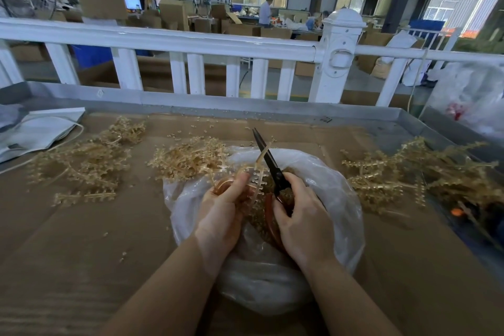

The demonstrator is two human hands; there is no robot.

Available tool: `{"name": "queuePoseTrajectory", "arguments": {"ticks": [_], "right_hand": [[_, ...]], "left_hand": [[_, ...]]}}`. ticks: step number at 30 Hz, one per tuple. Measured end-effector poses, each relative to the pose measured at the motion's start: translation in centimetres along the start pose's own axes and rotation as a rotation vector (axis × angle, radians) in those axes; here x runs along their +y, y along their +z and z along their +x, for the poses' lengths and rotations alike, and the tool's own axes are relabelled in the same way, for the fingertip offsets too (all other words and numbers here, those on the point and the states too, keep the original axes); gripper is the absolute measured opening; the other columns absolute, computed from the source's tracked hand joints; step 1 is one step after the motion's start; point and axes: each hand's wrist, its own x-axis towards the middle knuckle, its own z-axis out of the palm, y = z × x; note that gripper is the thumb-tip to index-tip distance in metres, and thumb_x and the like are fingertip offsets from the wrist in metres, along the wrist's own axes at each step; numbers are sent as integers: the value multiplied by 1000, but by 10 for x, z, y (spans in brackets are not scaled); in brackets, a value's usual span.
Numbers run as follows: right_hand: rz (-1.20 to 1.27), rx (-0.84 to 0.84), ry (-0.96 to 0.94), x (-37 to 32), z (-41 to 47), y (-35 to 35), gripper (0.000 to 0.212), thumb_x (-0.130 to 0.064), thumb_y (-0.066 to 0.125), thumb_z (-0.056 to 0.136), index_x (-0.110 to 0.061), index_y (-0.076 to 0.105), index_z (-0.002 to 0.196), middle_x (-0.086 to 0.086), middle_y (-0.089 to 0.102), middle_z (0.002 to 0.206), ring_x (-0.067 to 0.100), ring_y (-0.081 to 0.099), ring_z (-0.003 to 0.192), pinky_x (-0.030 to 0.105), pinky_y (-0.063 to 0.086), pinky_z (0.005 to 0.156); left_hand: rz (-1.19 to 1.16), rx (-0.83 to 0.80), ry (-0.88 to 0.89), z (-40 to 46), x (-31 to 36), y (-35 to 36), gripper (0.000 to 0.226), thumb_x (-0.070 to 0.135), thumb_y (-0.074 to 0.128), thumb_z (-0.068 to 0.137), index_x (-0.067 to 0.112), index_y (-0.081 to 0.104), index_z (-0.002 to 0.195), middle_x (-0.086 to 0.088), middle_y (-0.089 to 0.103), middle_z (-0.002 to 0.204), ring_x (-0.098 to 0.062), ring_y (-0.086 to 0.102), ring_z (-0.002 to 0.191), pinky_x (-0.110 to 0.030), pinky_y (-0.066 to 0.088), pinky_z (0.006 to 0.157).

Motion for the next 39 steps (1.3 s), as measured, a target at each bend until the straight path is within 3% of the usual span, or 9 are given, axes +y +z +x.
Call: {"name": "queuePoseTrajectory", "arguments": {"ticks": [4,7,12,16,21,24,28,34,39], "right_hand": [[18,4,3,0,0,0,48,-27,63,89,-21,51,135,-5,62,117,10,54,111,19,39,91],[75,5,14,0,2,-3,46,-25,65,87,-22,54,132,-4,62,115,11,56,109,26,47,93],[185,3,7,-2,7,-13,36,-19,68,86,-22,58,120,-11,63,107,9,60,103,27,50,90],[292,-53,59,-9,9,-24,28,-38,74,79,-38,54,99,-17,65,89,-2,62,88,17,50,75],[329,-143,79,-17,7,-33,28,-52,68,77,-35,53,93,-24,62,84,-6,59,80,9,43,65],[331,-216,50,-20,5,-39,24,-52,64,82,-32,52,89,-16,61,78,1,59,74,13,41,61],[311,-352,40,-24,5,-48,25,-55,61,83,-31,53,88,-21,61,78,-3,58,72,11,40,61],[178,-366,-2,-26,-1,-52,27,-57,59,83,-32,52,89,-23,61,80,-8,56,75,4,38,67],[139,-376,-19,-29,-3,-49,29,-62,57,80,-35,50,88,-16,59,75,-3,56,73,12,40,61]], "left_hand": [[-36,26,-53,1,5,0,31,8,65,84,-4,61,113,-13,68,82,-18,67,67,-29,59,64],[-105,10,-95,1,10,2,24,2,64,82,-2,62,105,-12,68,80,-16,67,66,-24,59,60],[-140,-57,-138,3,18,5,28,-3,62,62,-6,62,90,-13,70,74,-18,70,65,-22,58,57],[-122,15,-147,9,20,8,13,1,64,71,-1,63,84,-11,68,75,-19,66,76,-24,56,65],[-166,102,-168,8,19,13,7,4,70,70,6,63,72,-4,67,60,-11,66,54,-21,56,52],[-200,126,-146,6,19,15,8,4,69,74,7,63,72,-3,67,57,-8,65,49,-20,54,48],[-203,129,-90,8,23,15,9,2,68,76,5,63,69,-3,66,55,-9,65,48,-19,55,48],[-183,130,-22,14,29,8,3,3,67,79,2,64,77,-2,67,58,-6,64,49,-15,52,47],[-162,133,7,16,31,5,9,3,66,80,0,64,88,-2,66,59,-5,62,48,-14,50,46]]}}
